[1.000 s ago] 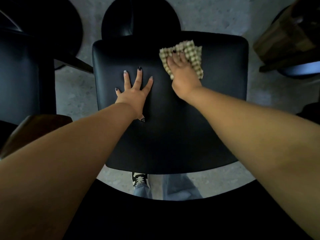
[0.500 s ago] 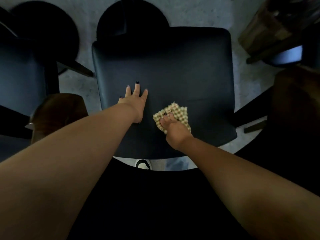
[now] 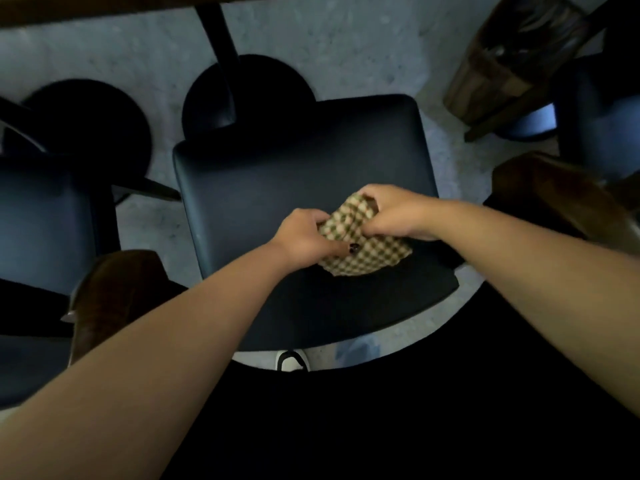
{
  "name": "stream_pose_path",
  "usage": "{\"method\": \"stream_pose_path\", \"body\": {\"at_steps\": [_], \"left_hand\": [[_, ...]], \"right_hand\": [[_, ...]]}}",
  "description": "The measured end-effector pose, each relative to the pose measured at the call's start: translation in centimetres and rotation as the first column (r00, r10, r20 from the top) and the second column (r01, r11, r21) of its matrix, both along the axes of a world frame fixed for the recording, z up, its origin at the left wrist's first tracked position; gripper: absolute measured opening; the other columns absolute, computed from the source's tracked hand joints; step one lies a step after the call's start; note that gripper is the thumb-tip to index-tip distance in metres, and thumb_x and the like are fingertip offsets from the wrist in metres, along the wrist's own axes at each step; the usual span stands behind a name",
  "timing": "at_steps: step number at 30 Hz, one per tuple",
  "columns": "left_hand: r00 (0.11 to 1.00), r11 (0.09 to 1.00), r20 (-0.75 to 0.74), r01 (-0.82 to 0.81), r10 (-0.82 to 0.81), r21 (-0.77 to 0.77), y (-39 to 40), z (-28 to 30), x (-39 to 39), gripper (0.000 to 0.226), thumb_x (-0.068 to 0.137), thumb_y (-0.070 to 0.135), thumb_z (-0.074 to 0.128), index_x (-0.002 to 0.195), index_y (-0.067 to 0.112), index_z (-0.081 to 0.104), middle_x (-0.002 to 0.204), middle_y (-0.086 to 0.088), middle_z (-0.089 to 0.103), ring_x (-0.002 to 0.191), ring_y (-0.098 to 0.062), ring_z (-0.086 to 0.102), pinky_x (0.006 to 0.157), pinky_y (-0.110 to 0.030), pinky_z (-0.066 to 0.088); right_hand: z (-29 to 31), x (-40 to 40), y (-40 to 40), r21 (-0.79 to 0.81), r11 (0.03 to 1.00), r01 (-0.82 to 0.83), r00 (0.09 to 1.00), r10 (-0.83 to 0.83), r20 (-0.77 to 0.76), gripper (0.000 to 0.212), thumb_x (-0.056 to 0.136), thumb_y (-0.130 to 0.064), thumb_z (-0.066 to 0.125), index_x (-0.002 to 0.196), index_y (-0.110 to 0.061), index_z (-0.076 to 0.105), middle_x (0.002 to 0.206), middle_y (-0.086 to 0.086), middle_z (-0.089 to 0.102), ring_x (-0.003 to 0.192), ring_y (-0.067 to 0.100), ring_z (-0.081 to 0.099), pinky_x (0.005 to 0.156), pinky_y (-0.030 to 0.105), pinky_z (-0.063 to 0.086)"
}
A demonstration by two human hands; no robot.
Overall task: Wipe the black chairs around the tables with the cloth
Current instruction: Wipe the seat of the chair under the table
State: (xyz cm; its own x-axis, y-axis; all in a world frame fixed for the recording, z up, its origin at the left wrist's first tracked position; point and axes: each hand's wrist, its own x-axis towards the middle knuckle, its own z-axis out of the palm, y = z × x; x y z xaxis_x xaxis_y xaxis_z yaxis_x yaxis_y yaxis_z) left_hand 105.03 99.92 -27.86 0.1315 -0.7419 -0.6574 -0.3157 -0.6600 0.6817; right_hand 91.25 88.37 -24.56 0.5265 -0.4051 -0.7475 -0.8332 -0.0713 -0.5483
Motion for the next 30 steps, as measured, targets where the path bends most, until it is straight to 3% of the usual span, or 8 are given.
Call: {"method": "stream_pose_path", "body": {"at_steps": [3, 8, 13, 15, 17, 20, 26, 30], "left_hand": [[0.983, 0.988, -0.103, -0.151, 0.152, 0.018, -2.9, 0.7, 0.2, 0.025, 0.067, 0.029, 0.087, 0.084, 0.022, 0.069, 0.081, 0.008, 0.072, 0.075, -0.004, 0.068, 0.061, -0.018, 0.054], [0.947, 0.983, 0.268, -0.165, 0.18, -0.075, -9.2, 0.3, 0.9, 0.02, 0.082, 0.028, 0.069, 0.087, 0.021, 0.051, 0.074, 0.01, 0.055, 0.062, -0.002, 0.051, 0.039, -0.014, 0.033], [0.918, 0.969, 0.369, -0.056, 0.144, -0.24, -15.4, -1.6, -0.3, 0.029, 0.087, 0.0, 0.047, 0.109, 0.016, 0.04, 0.094, -0.004, 0.057, 0.07, -0.013, 0.053, 0.063, -0.027, 0.04], [0.911, 0.977, 0.411, 0.057, 0.033, -0.205, -18.3, -2.7, -1.1, 0.054, 0.088, -0.004, 0.044, 0.137, 0.016, 0.036, 0.127, -0.014, 0.056, 0.104, -0.029, 0.059, 0.087, -0.036, 0.046], [0.877, 0.973, 0.469, 0.186, -0.101, -0.138, -21.4, -4.2, -2.0, 0.069, 0.091, -0.005, 0.041, 0.153, 0.017, 0.021, 0.155, -0.011, 0.031, 0.14, -0.028, 0.035, 0.113, -0.038, 0.031], [0.81, 0.932, 0.546, 0.337, -0.214, -0.134, -25.4, -6.5, -3.4, 0.071, 0.093, -0.005, 0.039, 0.155, 0.011, 0.01, 0.163, -0.009, 0.006, 0.15, -0.021, 0.003, 0.122, -0.038, 0.01], [0.464, 0.767, 0.719, 0.623, -0.518, 0.151, -27.7, -10.7, -6.6, 0.076, 0.096, 0.011, 0.044, 0.155, 0.011, -0.004, 0.163, -0.009, -0.013, 0.149, -0.03, -0.013, 0.12, -0.048, -0.007], [0.436, 0.777, 0.778, 0.622, -0.452, 0.103, -26.5, -11.8, -7.4, 0.075, 0.094, 0.011, 0.043, 0.155, 0.011, -0.002, 0.163, -0.006, -0.01, 0.149, -0.027, -0.013, 0.116, -0.045, -0.014]], "right_hand": [[3.4, 0.0, -5.1, -0.149, 0.955, -0.257, 0.963, 0.24, -0.124, 0.044, 0.077, -0.012, 0.068, 0.119, -0.019, 0.056, 0.102, -0.006, 0.065, 0.085, 0.01, 0.061, 0.064, 0.023, 0.049], [7.2, -3.3, -12.5, -0.362, 0.843, -0.397, 0.9, 0.28, -0.334, 0.058, 0.084, -0.024, 0.067, 0.137, -0.021, 0.044, 0.123, -0.003, 0.06, 0.108, 0.019, 0.056, 0.089, 0.032, 0.047], [6.0, -8.1, -15.7, -0.174, 0.978, -0.118, 0.93, 0.048, -0.364, 0.06, 0.075, -0.042, 0.074, 0.13, -0.029, 0.053, 0.13, -0.006, 0.057, 0.115, 0.015, 0.054, 0.098, 0.033, 0.044], [3.6, -9.1, -15.4, -0.025, 0.991, 0.131, 0.962, -0.133, -0.24, 0.038, 0.084, -0.032, 0.068, 0.12, -0.025, 0.061, 0.119, -0.004, 0.062, 0.103, 0.012, 0.06, 0.081, 0.025, 0.048], [1.3, -9.5, -15.1, 0.197, 0.861, 0.468, 0.883, -0.45, -0.133, 0.023, 0.092, -0.02, 0.06, 0.114, -0.014, 0.062, 0.108, 0.003, 0.068, 0.088, 0.012, 0.068, 0.065, 0.021, 0.05], [-2.0, -10.0, -16.0, 0.28, 0.608, 0.743, 0.643, -0.765, -0.046, 0.015, 0.096, -0.014, 0.049, 0.106, -0.015, 0.061, 0.103, 0.008, 0.07, 0.094, 0.021, 0.068, 0.074, 0.029, 0.051], [-6.4, -10.8, -16.4, 0.249, 0.391, 0.886, 0.414, -0.909, -0.046, 0.019, 0.093, -0.007, 0.046, 0.104, -0.009, 0.062, 0.096, 0.01, 0.071, 0.089, 0.024, 0.069, 0.076, 0.031, 0.053], [-8.0, -11.1, -15.8, 0.25, 0.348, 0.904, 0.37, -0.928, -0.048, 0.022, 0.092, -0.004, 0.045, 0.106, -0.006, 0.062, 0.095, 0.013, 0.071, 0.089, 0.026, 0.069, 0.084, 0.034, 0.053]]}}
